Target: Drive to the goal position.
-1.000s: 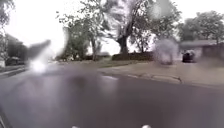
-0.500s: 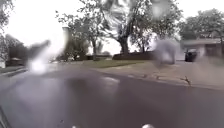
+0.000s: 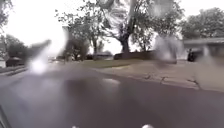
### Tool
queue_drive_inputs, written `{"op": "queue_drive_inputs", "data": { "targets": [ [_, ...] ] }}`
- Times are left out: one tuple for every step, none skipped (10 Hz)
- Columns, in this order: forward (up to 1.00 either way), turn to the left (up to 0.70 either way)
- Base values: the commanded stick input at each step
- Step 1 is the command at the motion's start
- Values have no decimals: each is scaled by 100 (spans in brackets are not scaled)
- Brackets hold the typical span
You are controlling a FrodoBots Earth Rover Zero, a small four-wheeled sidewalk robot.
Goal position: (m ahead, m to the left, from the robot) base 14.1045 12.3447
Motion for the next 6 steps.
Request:
{"op": "queue_drive_inputs", "data": {
  "targets": [
    [70, 0],
    [70, 35],
    [70, 35],
    [70, 35],
    [70, 35],
    [70, 29]
  ]
}}
